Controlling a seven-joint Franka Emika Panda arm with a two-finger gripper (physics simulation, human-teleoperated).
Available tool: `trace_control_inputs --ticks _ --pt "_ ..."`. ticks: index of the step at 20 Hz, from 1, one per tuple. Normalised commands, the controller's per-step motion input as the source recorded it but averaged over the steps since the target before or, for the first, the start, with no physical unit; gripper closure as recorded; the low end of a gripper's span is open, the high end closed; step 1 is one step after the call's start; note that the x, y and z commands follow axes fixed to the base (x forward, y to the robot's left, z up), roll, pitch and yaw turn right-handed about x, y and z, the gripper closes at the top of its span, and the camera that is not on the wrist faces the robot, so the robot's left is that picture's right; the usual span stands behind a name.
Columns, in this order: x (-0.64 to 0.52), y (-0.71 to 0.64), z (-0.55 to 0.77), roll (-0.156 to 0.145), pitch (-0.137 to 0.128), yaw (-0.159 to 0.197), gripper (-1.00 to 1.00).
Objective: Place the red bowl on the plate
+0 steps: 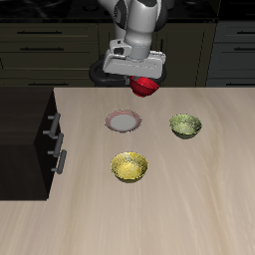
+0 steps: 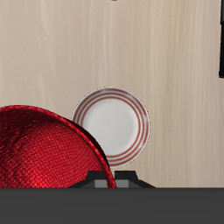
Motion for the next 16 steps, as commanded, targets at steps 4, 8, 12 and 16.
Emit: trace_control_inputs --ticks 4,8,12,16 --pt "0.02 -0.07 -0.04 -0.019 0.004 0.001 1.00" --pt "0.08 0.17 -0.04 -0.057 -0.002 0.069 1.00" --pt "0.10 0.03 -0.05 -0.027 0.016 0.048 1.00" --pt "0.01 -0.03 0.00 -0.047 -0.025 0.083 1.00"
